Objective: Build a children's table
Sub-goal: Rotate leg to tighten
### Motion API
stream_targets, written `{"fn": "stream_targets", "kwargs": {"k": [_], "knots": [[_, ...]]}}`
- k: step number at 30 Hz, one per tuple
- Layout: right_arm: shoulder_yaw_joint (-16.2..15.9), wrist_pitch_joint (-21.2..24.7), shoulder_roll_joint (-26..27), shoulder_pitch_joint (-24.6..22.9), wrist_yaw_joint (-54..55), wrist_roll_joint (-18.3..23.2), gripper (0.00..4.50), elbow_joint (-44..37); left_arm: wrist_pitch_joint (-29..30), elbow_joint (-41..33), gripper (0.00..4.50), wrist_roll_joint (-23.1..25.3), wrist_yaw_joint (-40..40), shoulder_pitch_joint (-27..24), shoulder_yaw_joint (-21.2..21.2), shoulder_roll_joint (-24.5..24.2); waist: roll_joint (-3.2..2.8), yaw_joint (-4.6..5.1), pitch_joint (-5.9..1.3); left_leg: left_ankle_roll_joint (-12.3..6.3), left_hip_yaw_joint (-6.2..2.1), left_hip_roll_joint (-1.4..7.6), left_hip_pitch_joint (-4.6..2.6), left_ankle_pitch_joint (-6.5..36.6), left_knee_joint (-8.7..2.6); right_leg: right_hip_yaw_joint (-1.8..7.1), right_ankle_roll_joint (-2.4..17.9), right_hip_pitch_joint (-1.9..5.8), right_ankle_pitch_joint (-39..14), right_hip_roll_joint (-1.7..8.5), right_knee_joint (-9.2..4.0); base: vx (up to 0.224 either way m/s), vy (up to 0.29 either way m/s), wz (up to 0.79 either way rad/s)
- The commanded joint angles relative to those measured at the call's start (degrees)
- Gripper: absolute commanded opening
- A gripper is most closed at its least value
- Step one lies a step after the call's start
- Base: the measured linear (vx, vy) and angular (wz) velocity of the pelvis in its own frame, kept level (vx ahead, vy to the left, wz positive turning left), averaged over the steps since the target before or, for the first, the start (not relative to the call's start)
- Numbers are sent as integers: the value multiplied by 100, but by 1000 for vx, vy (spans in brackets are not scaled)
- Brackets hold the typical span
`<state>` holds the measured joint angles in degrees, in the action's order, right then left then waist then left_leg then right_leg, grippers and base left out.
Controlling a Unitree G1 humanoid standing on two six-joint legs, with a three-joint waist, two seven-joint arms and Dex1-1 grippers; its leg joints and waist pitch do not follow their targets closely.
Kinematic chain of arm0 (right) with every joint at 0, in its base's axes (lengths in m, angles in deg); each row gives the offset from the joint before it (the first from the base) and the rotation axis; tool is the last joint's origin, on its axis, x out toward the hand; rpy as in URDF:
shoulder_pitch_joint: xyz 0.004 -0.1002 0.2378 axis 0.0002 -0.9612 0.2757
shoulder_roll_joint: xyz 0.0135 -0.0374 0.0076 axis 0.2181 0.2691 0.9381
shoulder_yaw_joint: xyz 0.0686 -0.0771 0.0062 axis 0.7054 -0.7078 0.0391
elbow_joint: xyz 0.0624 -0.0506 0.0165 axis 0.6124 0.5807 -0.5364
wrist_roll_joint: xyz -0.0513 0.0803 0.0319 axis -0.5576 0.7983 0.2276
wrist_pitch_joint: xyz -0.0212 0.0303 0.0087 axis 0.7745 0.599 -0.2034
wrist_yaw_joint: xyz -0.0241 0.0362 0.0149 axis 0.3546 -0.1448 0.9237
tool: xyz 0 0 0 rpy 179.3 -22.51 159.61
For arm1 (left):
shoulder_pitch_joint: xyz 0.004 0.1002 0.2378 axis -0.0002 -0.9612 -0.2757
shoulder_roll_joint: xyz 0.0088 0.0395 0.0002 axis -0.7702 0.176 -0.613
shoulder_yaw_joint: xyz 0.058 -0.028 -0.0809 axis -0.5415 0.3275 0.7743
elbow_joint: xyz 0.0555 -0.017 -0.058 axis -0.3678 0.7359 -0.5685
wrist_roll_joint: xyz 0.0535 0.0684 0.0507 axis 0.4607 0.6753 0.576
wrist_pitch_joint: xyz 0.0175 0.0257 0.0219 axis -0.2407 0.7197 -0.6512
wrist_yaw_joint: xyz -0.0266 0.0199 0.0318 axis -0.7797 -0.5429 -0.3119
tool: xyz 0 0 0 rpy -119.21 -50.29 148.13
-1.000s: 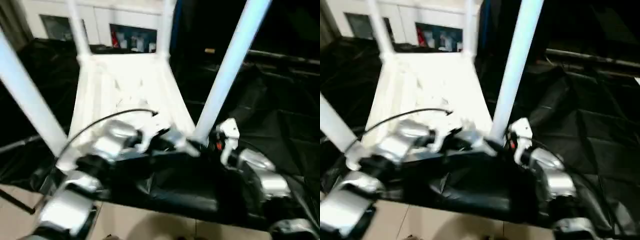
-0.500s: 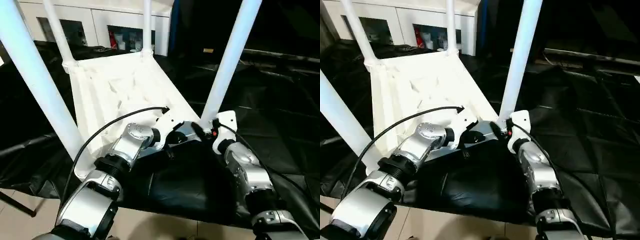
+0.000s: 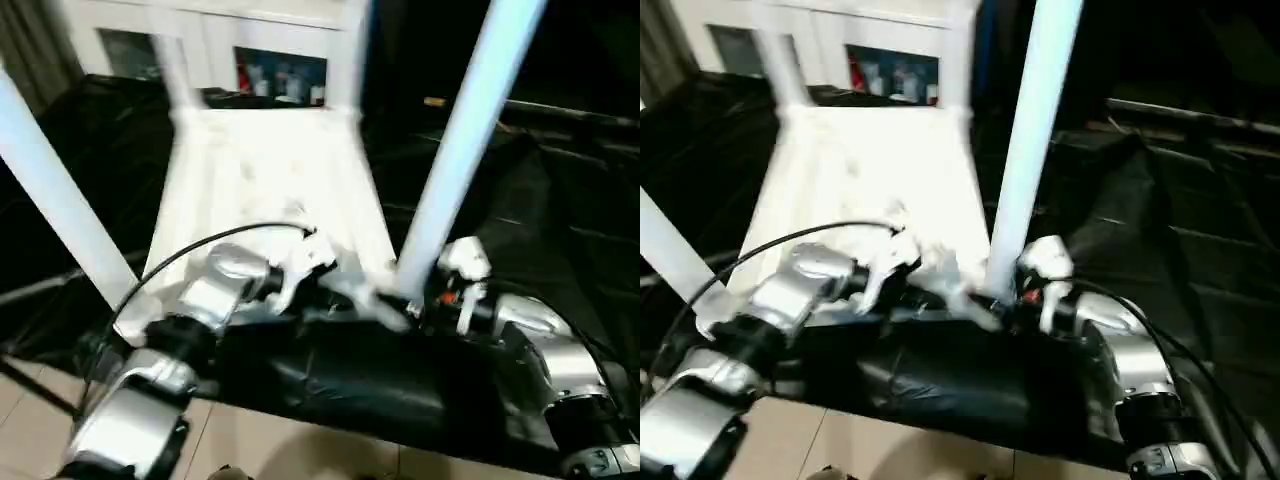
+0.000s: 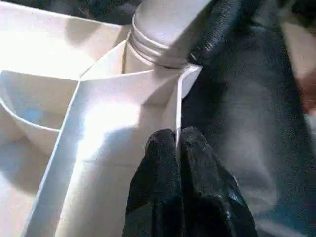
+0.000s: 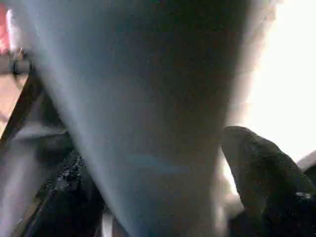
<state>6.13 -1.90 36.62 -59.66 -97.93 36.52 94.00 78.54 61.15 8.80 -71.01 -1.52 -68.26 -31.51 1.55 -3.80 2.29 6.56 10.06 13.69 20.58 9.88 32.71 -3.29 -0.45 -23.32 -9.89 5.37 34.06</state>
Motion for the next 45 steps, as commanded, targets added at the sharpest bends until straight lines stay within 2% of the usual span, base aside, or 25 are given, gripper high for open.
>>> {"fn": "stream_targets", "kwargs": {"k": [1, 6, 12, 15, 20, 23, 25, 26, 27, 28, 29, 30, 32, 33, 36, 37, 38, 40, 41, 42, 44, 45], "knots": [[-41, -39, -95, -5, -154, -54, 360, -127, 33, -188, 0, -221, -365, 0, -77, 55, 70, 23, -328, -479, 104, -61, -20, 1269, -346, 152, 1368, 291, -1082, 143, -351, 0, 0, 0], [-148, 29, -109, 3, -374, -52, 360, -84, 87, -322, 0, -259, -375, -72, -7, -65, 113, 37, -334, -507, 108, -68, -3, 1100, -330, 155, 1359, 306, -937, 151, -330, 0, 0, 0], [-231, -119, -61, 124, -458, -105, 300, 309, 130, -421, 0, -301, -343, -123, -12, -67, 120, 45, -339, -517, 108, -68, -6, 1052, -321, 152, 1419, 310, -861, 149, -314, 0, 0, 0], [-208, -104, -49, 91, -483, -74, 275, 299, 135, -451, 0, -311, -325, -143, -10, -66, 120, 43, -338, -552, 111, -73, -4, 986, -316, 154, 1425, 314, -798, 146, -307, 0, 0, 0], [-170, -45, 2, -90, -460, 5, 265, 194, 98, -454, 0, -307, -180, -153, 47, -25, 124, 38, -341, -568, 111, -68, -9, 953, -311, 154, 1439, 314, -767, 147, -300, 0, 0, 0], [-78, 35, 200, -152, 79, -43, 264, 253, -20, -330, 0, -259, 185, -118, 142, 118, 121, 38, -340, -563, 109, -75, -3, 960, -312, 152, 1430, 316, -783, 142, -300, 0, 0, 0], [-18, 14, 316, -119, 463, -149, 264, 379, -100, -234, 0, -206, 452, -91, 190, 216, 123, 45, -327, -462, 110, -79, -12, 1064, -324, 151, 1358, 299, -1018, 145, -329, 0, 0, 0], [19, 14, 381, -98, 696, -211, 264, 454, -162, -166, 0, -165, 620, -71, 211, 277, 140, 67, -316, -402, 103, -88, 8, 1139, -333, 145, 1264, 308, -1234, 143, -353, 0, 0, 0], [137, 25, 596, -33, 1499, -416, 263, 671, -319, 103, 0, -9, 1216, 25, 254, 502, 121, 88, -289, -312, 108, -93, -12, 1354, -347, 143, 1127, 273, -1669, 145, -417, 0, 0, 0], [137, 25, 596, -33, 1499, -416, 263, 671, -319, 103, 0, -9, 1216, 25, 254, 502, 132, 99, -280, -257, 105, -103, -14, 1436, -348, 141, 1045, 267, -1901, 146, -436, 0, 0, 0], [227, 74, 740, 24, 1942, -471, 263, 800, -350, 217, 0, 54, 1476, 70, 262, 621, 125, 104, -296, -177, 86, -113, -22, 1498, -349, 143, 921, 275, -2194, 160, -453, 0, 0, 0], [342, 141, 937, 105, 2460, -512, 263, 920, -329, 322, 0, 119, 1760, 124, 257, 774, 108, 108, -296, -170, 88, -114, -26, 1526, -355, 146, 880, 264, -2250, 156, -470, 0, 0, 0], [540, 304, 1329, 274, 3375, -553, 263, 1099, -270, 494, 0, 252, 2280, 224, 189, 1087, 124, 169, -284, -71, 70, -132, -16, 1638, -368, 135, 746, 243, -2551, 142, -503, 0, 0, 0], [547, 338, 1468, 361, 3677, -620, 263, 1160, -249, 565, 0, 308, 2469, 267, 132, 1244, 99, 171, -294, -83, 64, -133, -22, 1652, -370, 136, 694, 243, -2592, 151, -522, 0, 0, 0], [478, 319, 1683, 495, 4174, -838, 263, 1235, -239, 693, 0, 440, 2855, 334, 36, 1533, 115, 195, -300, -120, 62, -138, -17, 1701, -368, 138, 661, 229, -2520, 130, -530, 0, 0, 0], [425, 247, 1728, 530, 4238, -915, 263, 1265, -255, 731, 0, 480, 2914, 348, 6, 1606, 77, 189, -297, -124, 62, -136, -25, 1720, -371, 144, 673, 219, -2483, 131, -532, 0, 0, 0], [362, 196, 1737, 548, 4245, -989, 263, 1279, -258, 745, 0, 498, 2942, 356, -11, 1659, 102, 203, -294, -157, 65, -138, -18, 1760, -370, 144, 685, 218, -2424, 117, -536, 0, 0, 0], [145, 88, 1769, 550, 4198, -1203, 263, 1267, -301, 810, 0, 523, 2959, 390, -39, 1811, 103, 198, -306, -183, 68, -140, -17, 1756, -365, 153, 720, 219, -2297, 110, -524, 0, 0, 0], [142, 90, 1806, 529, 4188, -1196, 318, 1233, -332, 852, 0, 526, 2956, 414, -18, 1836, 115, 194, -306, -219, 68, -143, -4, 1732, -367, 163, 745, 228, -2223, 111, -515, 0, 0, 0], [187, 83, 1829, 516, 4153, -1135, 332, 1199, -346, 871, 0, 528, 2954, 429, 5, 1828, 116, 200, -306, -239, 64, -147, 9, 1702, -372, 163, 747, 242, -2183, 109, -508, 0, 0, 0], [212, 49, 1803, 504, 4059, -1075, 332, 1136, -372, 899, 0, 512, 2894, 452, 42, 1773, 105, 190, -310, -261, 66, -141, -5, 1691, -369, 174, 786, 226, -2093, 107, -502, 0, 0, 0], [204, 4, 1765, 499, 4016, -1079, 352, 1111, -384, 900, 0, 506, 2861, 454, 49, 1736, 102, 185, -312, -276, 70, -140, -12, 1673, -364, 182, 841, 223, -1990, 108, -497, 0, 0, 0]]}}
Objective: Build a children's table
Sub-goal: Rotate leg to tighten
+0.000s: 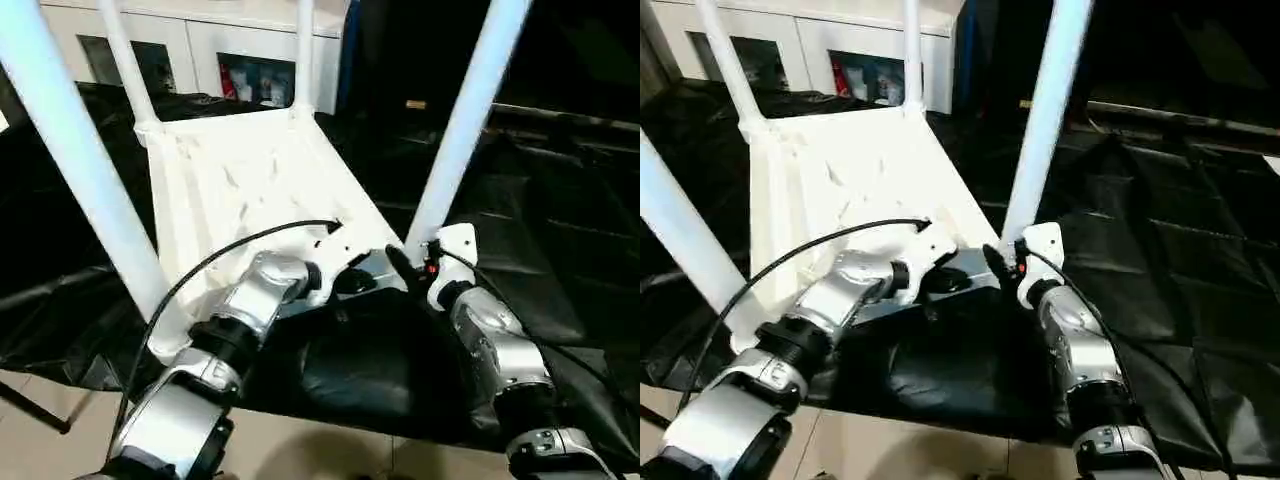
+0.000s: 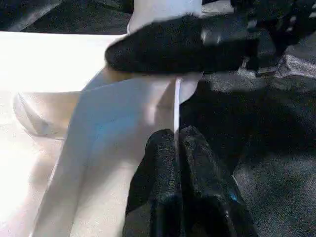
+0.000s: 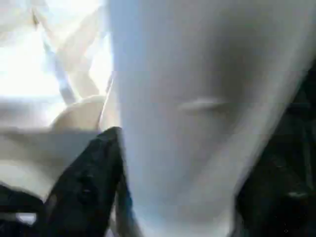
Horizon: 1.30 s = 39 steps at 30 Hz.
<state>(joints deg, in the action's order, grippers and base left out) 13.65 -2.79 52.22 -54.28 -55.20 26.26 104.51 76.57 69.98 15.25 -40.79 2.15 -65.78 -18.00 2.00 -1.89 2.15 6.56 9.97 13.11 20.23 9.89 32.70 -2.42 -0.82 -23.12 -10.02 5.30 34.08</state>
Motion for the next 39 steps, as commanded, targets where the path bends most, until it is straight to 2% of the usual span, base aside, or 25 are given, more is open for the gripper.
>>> {"fn": "stream_targets", "kwargs": {"k": [1, 4, 8, 10, 11, 12, 16, 17, 22, 23, 26, 28, 31, 32, 38, 39], "knots": [[-568, -17, 105, -44, -366, -69, 368, 20, -207, 7, 0, -154, -239, 85, -183, 298, 63, -10, -295, -287, 74, -85, 36, 1659, -373, 95, 895, 218, -1933, 112, -492, 0, 0, 0], [-649, -314, -235, -89, -996, -14, 368, -87, -229, -81, 0, -205, -621, 43, -176, 74, 68, -18, -303, -376, 81, -83, 49, 1639, -360, 98, 942, 239, -1808, 120, -485, 0, 0, 0], [-655, -378, -721, -353, -2243, 305, 368, -554, -190, -235, 0, -293, -1244, -22, -196, -263, 84, -58, -304, -540, 97, -75, 41, 1517, -341, 115, 1035, 252, -1596, 124, -471, 0, 0, 0], [-609, -298, -929, -462, -2803, 539, 368, -748, -165, -345, 0, -351, -1620, -67, -235, -439, 87, -68, -327, -623, 86, -63, 70, 1304, -334, 115, 1154, 288, -1251, 132, -416, 0, 0, 0], [-601, -244, -1090, -528, -3165, 709, 368, -854, -128, -440, 0, -393, -1909, -105, -273, -573, 83, -80, -342, -731, 84, -51, 70, 1083, -320, 109, 1323, 304, -791, 123, -363, 0, 0, 0], [-614, -191, -1194, -561, -3330, 784, 368, -924, -101, -497, 0, -419, -2093, -129, -302, -656, 70, -75, -339, -789, 84, -48, 77, 1004, -317, 104, 1427, 304, -609, 116, -339, 0, 0, 0], [-701, -40, -1558, -722, -3845, 923, 368, -1240, 52, -689, 0, -437, -2690, -218, -437, -973, 57, -100, -336, -808, 99, -32, 34, 1008, -302, 115, 1562, 282, -474, 118, -321, 0, 0, 0], [-699, 51, -1680, -798, -4024, 1006, 368, -1383, 109, -792, 0, -478, -2958, -275, -478, -1115, 48, -131, -327, -786, 97, -18, 27, 1049, -313, 119, 1584, 282, -458, 121, -312, 0, 0, 0], [-660, 228, -1827, -880, -4359, 1169, 368, -1553, 184, -922, 0, -566, -3260, -346, -481, -1316, 55, -151, -309, -617, 96, -24, 17, 1293, -337, 120, 1491, 276, -871, 130, -345, 0, 0, 0], [-660, 235, -1832, -882, -4375, 1176, 343, -1558, 191, -931, 0, -571, -3274, -349, -481, -1325, 54, -157, -312, -596, 94, -22, 17, 1308, -338, 121, 1470, 279, -912, 137, -348, 0, 0, 0], [-664, 330, -1884, -899, -4567, 1264, 335, -1614, 268, -1033, 0, -628, -3419, -385, -483, -1430, 60, -152, -315, -554, 92, -32, 35, 1266, -336, 124, 1423, 283, -949, 139, -346, 0, 0, 0], [-692, 384, -1908, -894, -4653, 1317, 305, -1640, 304, -1071, 0, -651, -3483, -390, -483, -1503, 59, -155, -322, -542, 90, -32, 35, 1224, -332, 122, 1423, 283, -896, 140, -341, 0, 0, 0], [-712, 462, -1913, -895, -4718, 1363, 291, -1682, 350, -1119, 0, -659, -3511, -400, -470, -1539, 54, -156, -326, -560, 90, -31, 29, 1148, -330, 119, 1448, 286, -793, 135, -326, 0, 0, 0], [-717, 480, -1913, -897, -4728, 1375, 274, -1692, 357, -1130, 0, -658, -3514, -403, -465, -1542, 57, -156, -330, -566, 90, -30, 34, 1094, -326, 120, 1461, 289, -716, 135, -318, 0, 0, 0], [-760, 559, -1821, -984, -4673, 1401, 235, -1723, 276, -1095, 0, -639, -3313, -403, -413, -1446, 63, -159, -333, -583, 96, -39, 32, 1043, -316, 119, 1490, 294, -645, 133, -313, 0, 0, 0], [-731, 562, -1691, -1018, -4464, 1373, 216, -1668, 221, -1028, 0, -622, -3054, -377, -352, -1334, 58, -159, -327, -570, 98, -37, 34, 1080, -317, 122, 1476, 286, -699, 136, -321, 0, 0, 0]]}}
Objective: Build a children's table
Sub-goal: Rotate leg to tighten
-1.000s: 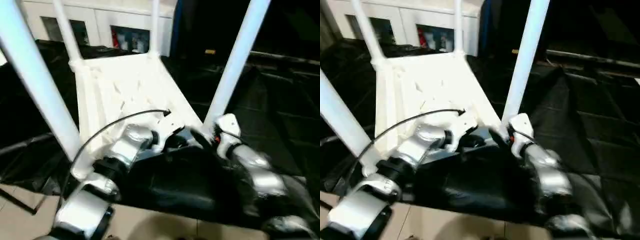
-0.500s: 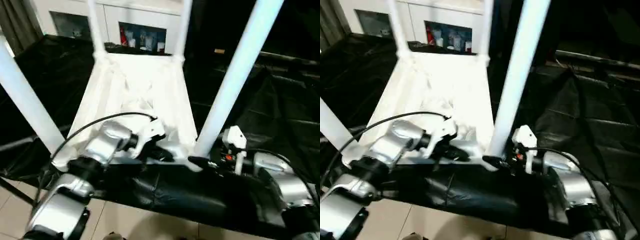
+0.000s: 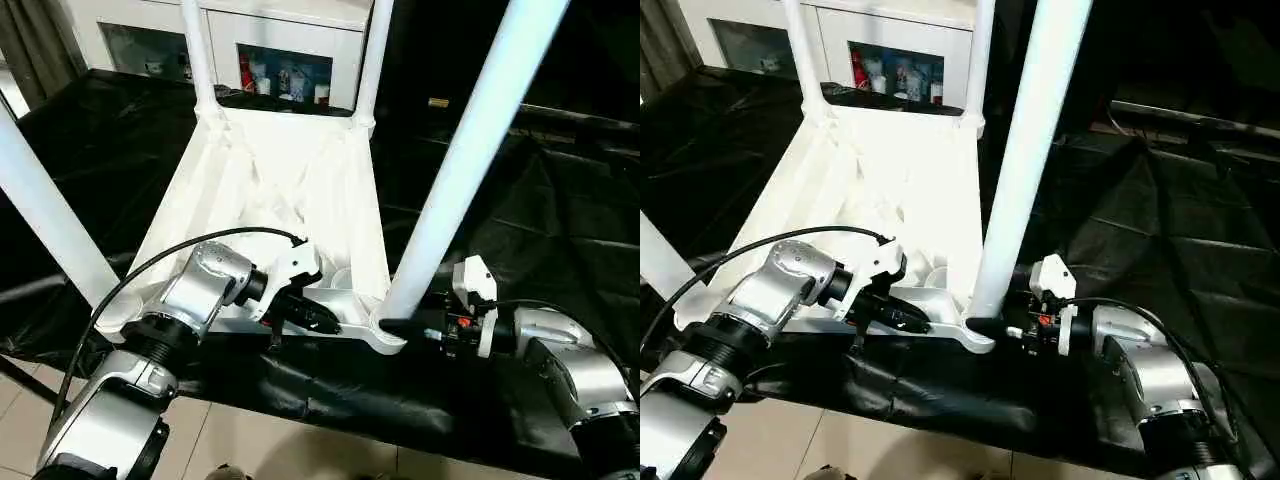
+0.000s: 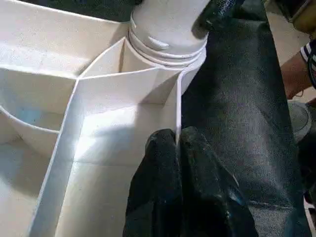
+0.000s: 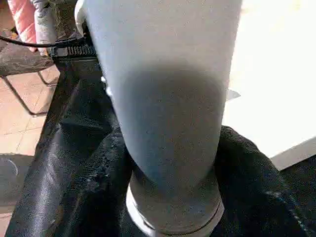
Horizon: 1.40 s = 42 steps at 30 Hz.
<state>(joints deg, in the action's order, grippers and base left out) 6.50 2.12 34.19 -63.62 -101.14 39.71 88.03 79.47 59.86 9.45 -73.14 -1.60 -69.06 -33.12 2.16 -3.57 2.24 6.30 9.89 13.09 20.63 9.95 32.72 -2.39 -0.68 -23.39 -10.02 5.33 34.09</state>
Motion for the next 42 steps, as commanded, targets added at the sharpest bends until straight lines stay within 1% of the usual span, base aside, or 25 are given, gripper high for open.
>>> {"fn": "stream_targets", "kwargs": {"k": [1, 3, 4, 5, 6, 8, 9, 10, 11, 13, 14, 17, 19, 21, 23, 24, 28, 31, 32, 33, 35, 36, 37, 40, 42], "knots": [[-16, 71, 112, -84, 130, 28, 212, -20, -69, -16, 0, -42, 181, -1, -24, 178, 43, 9, -336, -544, 106, -35, -6, 1074, -320, 120, 1463, 314, -700, 134, -323, 0, 0, 0], [35, 54, 353, -105, 625, -138, 208, 147, -173, 175, 0, 23, 830, 81, 86, 455, 44, 15, -315, -451, 108, -41, -12, 1294, -334, 116, 1356, 279, -1094, 136, -370, 0, 0, 0], [35, 54, 353, -105, 625, -138, 206, 147, -173, 175, 0, 23, 830, 81, 86, 455, 49, 6, -305, -404, 106, -38, -30, 1381, -342, 109, 1315, 277, -1251, 134, -392, 0, 0, 0], [56, 17, 551, -109, 1061, -278, 206, 280, -208, 337, 0, 91, 1297, 160, 135, 686, 56, 12, -300, -348, 100, -40, -32, 1518, -349, 114, 1231, 272, -1530, 144, -418, 0, 0, 0], [70, 5, 697, -95, 1413, -395, 204, 391, -223, 451, 0, 139, 1595, 216, 154, 847, 28, 27, -276, -265, 94, -51, -25, 1622, -366, 110, 1098, 254, -1851, 142, -459, 0, 0, 0], [106, 35, 879, -60, 1802, -466, 200, 494, -222, 551, 0, 201, 1914, 270, 164, 1023, 55, 43, -273, -193, 78, -65, -40, 1793, -372, 92, 936, 253, -2262, 143, -497, 0, 0, 0], [142, 70, 977, -24, 2020, -489, 199, 546, -227, 598, 0, 229, 2055, 298, 163, 1112, 23, 60, -272, -145, 61, -73, -26, 1856, -391, 93, 806, 255, -2485, 144, -522, 0, 0, 0], [311, 197, 1346, 136, 2857, -554, 199, 772, -226, 782, 0, 332, 2614, 410, 169, 1452, 19, 93, -258, -110, 55, -82, -18, 1919, -395, 87, 701, 229, -2667, 135, -549, 0, 0, 0], [381, 195, 1467, 240, 3185, -597, 198, 917, -210, 841, 0, 354, 2755, 446, 168, 1556, 8, 132, -263, -39, 27, -100, -27, 2078, -395, 48, 594, 223, -2982, 138, -581, 0, 0, 0], [408, 189, 1513, 284, 3315, -617, 198, 980, -201, 863, 0, 361, 2806, 459, 167, 1596, 42, 184, -274, -34, 9, -114, -1, 2082, -396, 31, 487, 244, -3147, 141, -606, 0, 0, 0], [483, 191, 1654, 423, 3680, -683, 198, 1164, -200, 917, 0, 403, 2985, 486, 147, 1705, 26, 208, -281, -94, -3, -111, 27, 2040, -405, 33, 445, 247, -3090, 141, -621, 0, 0, 0], [465, 68, 1888, 683, 4073, -877, 198, 1394, -254, 948, 0, 480, 3060, 491, 35, 1866, 12, 262, -280, -110, 0, -123, 4, 2146, -399, 23, 495, 206, -3014, 119, -638, 0, 0, 0], [332, -1, 1998, 766, 4101, -1084, 198, 1385, -300, 952, 0, 488, 2940, 475, -15, 1927, 4, 309, -283, -144, 0, -114, 0, 2229, -402, 28, 592, 199, -2859, 109, -633, 0, 0, 0], [342, -33, 2012, 776, 4055, -1086, 253, 1390, -344, 1024, 0, 520, 2890, 496, 9, 1892, 11, 325, -284, -177, -3, -106, 7, 2254, -415, 31, 667, 213, -2675, 101, -613, 0, 0, 0], [340, -57, 1910, 771, 3860, -1007, 269, 1340, -351, 1039, 0, 530, 2790, 496, 10, 1789, 5, 327, -289, -200, 3, -96, 2, 2242, -420, 43, 751, 218, -2471, 101, -595, 0, 0, 0], [269, -154, 1739, 772, 3605, -1009, 276, 1280, -345, 1031, 0, 536, 2667, 496, 3, 1674, 4, 312, -296, -234, 20, -83, -19, 2207, -415, 59, 879, 211, -2240, 104, -581, 0, 0, 0], [176, -268, 1506, 739, 3125, -993, 288, 1144, -334, 997, 0, 528, 2441, 494, -23, 1522, 9, 280, -323, -348, 42, -70, 11, 1886, -400, 78, 1097, 268, -1652, 110, -513, 0, 0, 0], [116, -334, 1101, 584, 2114, -761, 288, 741, -319, 853, 0, 471, 1917, 438, -88, 1221, 12, 252, -333, -460, 60, -70, 18, 1664, -377, 84, 1189, 304, -1356, 119, -489, 0, 0, 0], [96, -289, 930, 519, 1742, -640, 288, 581, -337, 809, 0, 458, 1683, 418, -124, 1084, 19, 231, -341, -566, 75, -63, 12, 1482, -362, 95, 1302, 313, -1066, 118, -460, 0, 0, 0], [78, -246, 782, 466, 1430, -534, 288, 459, -344, 770, 0, 440, 1475, 402, -151, 964, 14, 218, -347, -602, 69, -57, 22, 1400, -361, 92, 1337, 333, -964, 125, -439, 0, 0, 0], [6, -167, 475, 373, 849, -361, 288, 290, -339, 648, 0, 404, 945, 347, -218, 698, 1, 174, -348, -675, 75, -45, 9, 1218, -352, 94, 1429, 327, -719, 120, -407, 0, 0, 0], [-19, -154, 406, 348, 724, -333, 288, 255, -356, 601, 0, 393, 802, 321, -243, 623, -4, 145, -350, -726, 76, -35, 11, 1065, -350, 95, 1539, 337, -469, 119, -364, 0, 0, 0], [-19, -154, 406, 348, 724, -333, 288, 255, -356, 601, 0, 393, 802, 321, -243, 623, -10, 135, -352, -726, 78, -29, 1, 1048, -345, 96, 1573, 334, -408, 123, -355, 0, 0, 0], [-65, -7, 148, 261, 218, -200, 288, 96, -344, 299, 0, 216, 151, 165, -255, 312, -30, 107, -351, -720, 88, -16, -37, 1028, -342, 103, 1738, 334, -159, 118, -322, 0, 0, 0], [-68, 37, 96, 250, 59, -172, 288, 69, -262, 180, 0, 128, -5, 108, -250, 198, -33, 95, -346, -685, 92, -13, -41, 1154, -350, 101, 1737, 329, -266, 125, -323, 0, 0, 0]]}}
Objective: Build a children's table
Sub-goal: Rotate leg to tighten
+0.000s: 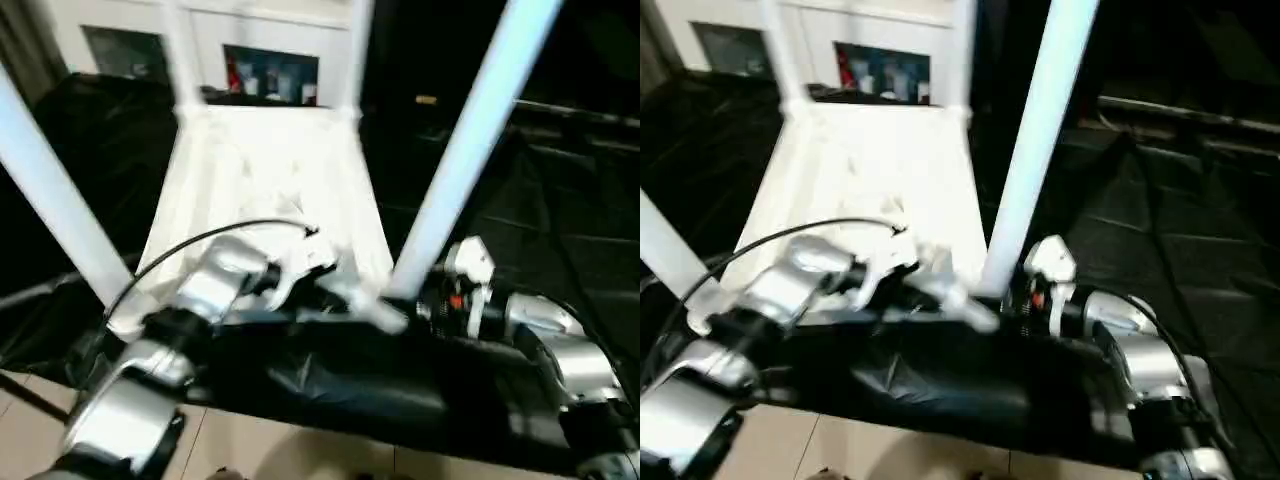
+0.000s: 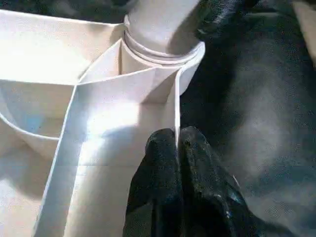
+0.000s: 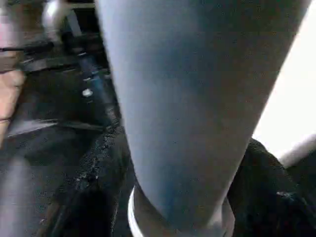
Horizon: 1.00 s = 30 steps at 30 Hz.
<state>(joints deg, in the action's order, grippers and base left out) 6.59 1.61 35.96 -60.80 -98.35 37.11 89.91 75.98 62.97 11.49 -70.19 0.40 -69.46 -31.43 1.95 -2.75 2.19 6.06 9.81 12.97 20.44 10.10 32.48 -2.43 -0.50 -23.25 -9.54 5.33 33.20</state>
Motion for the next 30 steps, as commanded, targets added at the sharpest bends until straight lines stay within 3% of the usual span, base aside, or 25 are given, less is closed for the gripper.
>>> {"fn": "stream_targets", "kwargs": {"k": [1, 6, 9, 15, 20, 22, 24, 26, 28, 29, 30], "knots": [[-77, 89, -81, -31, -220, 88, 288, -119, 87, -131, 0, -76, -300, -92, -211, 29, -10, 3, -341, -640, 102, -1, -28, 1173, -325, 107, 1709, 313, -372, 128, -239, 0, 0, 0], [-103, 179, -112, -41, -387, 181, 249, -149, 96, -194, 0, -91, -413, -139, -206, -94, 0, -39, -329, -460, 104, -6, -33, 1297, -342, 116, 1559, 309, -733, 140, -268, 0, 0, 0], [-153, 211, -109, -63, -450, 196, 214, -172, 106, -250, 0, -87, -378, -174, -165, -131, 5, -51, -336, -437, 102, -11, -31, 1218, -337, 117, 1509, 314, -720, 139, -262, 0, 0, 0], [-153, 184, -1, -88, -240, 46, 204, -74, 69, -215, 0, -125, -60, -172, -67, -31, 15, -52, -341, -490, 106, -20, -17, 1073, -322, 114, 1541, 318, -546, 136, -243, 0, 0, 0], [-78, 72, 353, -9, 926, -387, 199, 367, -96, 273, 0, 33, 1139, 66, 206, 367, 40, -28, -290, -267, 102, -36, -31, 1603, -354, 115, 1201, 260, -1677, 143, -361, 0, 0, 0], [103, 186, 717, 75, 2068, -627, 198, 678, -164, 587, 0, 130, 1962, 227, 336, 670, 48, -1, -277, -92, 78, -60, -48, 1824, -370, 97, 914, 234, -2329, 135, -427, -27, -1, -1], [279, 289, 1002, 188, 2828, -712, 195, 952, -118, 721, 0, 181, 2375, 301, 371, 850, 68, 70, -266, -46, 42, -84, 1, 1937, -394, 63, 650, 247, -2817, 140, -480, -58, 2, -6], [431, 374, 1232, 262, 3389, -743, 195, 1126, -80, 810, 0, 212, 2648, 352, 385, 995, 38, 124, -271, -18, 16, -95, 11, 2019, -394, 37, 513, 232, -3109, 151, -520, -27, 2, -5], [595, 395, 1580, 462, 4141, -762, 195, 1440, -47, 929, 0, 288, 3043, 426, 350, 1274, 24, 149, -281, -28, 7, -95, 10, 2042, -397, 28, 475, 223, -3073, 142, -547, 0, 0, 0], [602, 395, 1618, 486, 4220, -772, 194, 1471, -46, 939, 0, 298, 3076, 431, 341, 1307, 0, 153, -275, -27, 11, -102, 1, 2071, -398, 27, 483, 202, -3062, 135, -556, 0, 0, 0], [607, 375, 1711, 537, 4383, -825, 194, 1539, -70, 990, 0, 325, 3149, 450, 319, 1390, 20, 174, -275, -45, 15, -102, -46, 2243, -383, 16, 502, 163, -3081, 119, -581, 0, 0, 0]]}}
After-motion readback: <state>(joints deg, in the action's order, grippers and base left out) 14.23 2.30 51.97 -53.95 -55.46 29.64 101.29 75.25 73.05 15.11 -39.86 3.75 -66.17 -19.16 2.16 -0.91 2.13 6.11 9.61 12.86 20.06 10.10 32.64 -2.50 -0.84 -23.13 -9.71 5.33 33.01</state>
